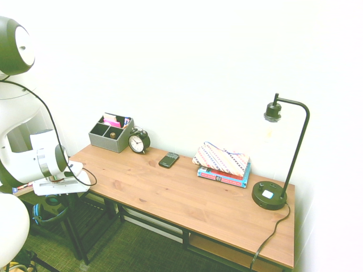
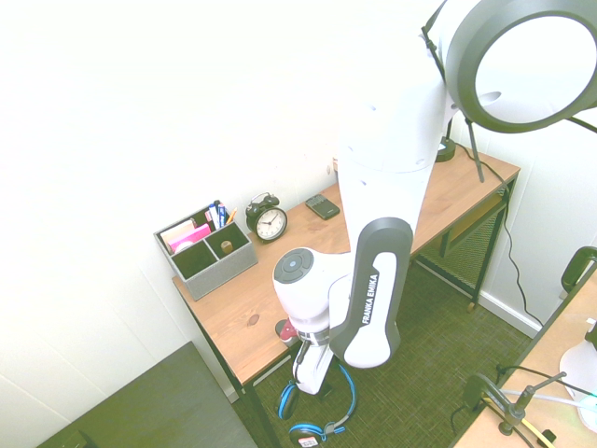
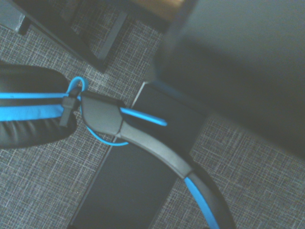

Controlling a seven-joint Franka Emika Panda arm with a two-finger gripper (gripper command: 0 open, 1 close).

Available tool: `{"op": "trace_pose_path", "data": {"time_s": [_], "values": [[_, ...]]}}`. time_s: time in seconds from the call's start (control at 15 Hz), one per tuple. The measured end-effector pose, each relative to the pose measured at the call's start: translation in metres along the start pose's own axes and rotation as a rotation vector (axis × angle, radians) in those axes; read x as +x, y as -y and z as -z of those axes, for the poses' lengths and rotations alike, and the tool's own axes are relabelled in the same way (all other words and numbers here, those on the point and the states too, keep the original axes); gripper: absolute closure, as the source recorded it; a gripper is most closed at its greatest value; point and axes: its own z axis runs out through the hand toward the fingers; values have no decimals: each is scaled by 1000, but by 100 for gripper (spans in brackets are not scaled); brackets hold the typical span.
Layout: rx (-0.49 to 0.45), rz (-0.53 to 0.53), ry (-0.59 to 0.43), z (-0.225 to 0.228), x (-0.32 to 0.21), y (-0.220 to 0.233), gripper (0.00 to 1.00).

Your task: Hang the headphone

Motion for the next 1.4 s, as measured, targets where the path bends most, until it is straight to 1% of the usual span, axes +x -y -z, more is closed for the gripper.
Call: {"op": "trace_pose_path", "data": {"time_s": [0.53, 0.73, 1.0, 1.13, 1.27, 1.33, 1.4], "values": [[-4, 0, -1, 8, 5, 9, 0], [10, 3, -8, 22, 7, 14, 0], [48, 21, -22, 73, 4, 23, 0], [55, 10, -26, 104, 4, 19, 0], [16, -32, -27, 151, 24, -1, 0], [-4, -57, -23, 176, 44, -20, 0], [1, -87, -21, 201, 70, -47, 0]]}}
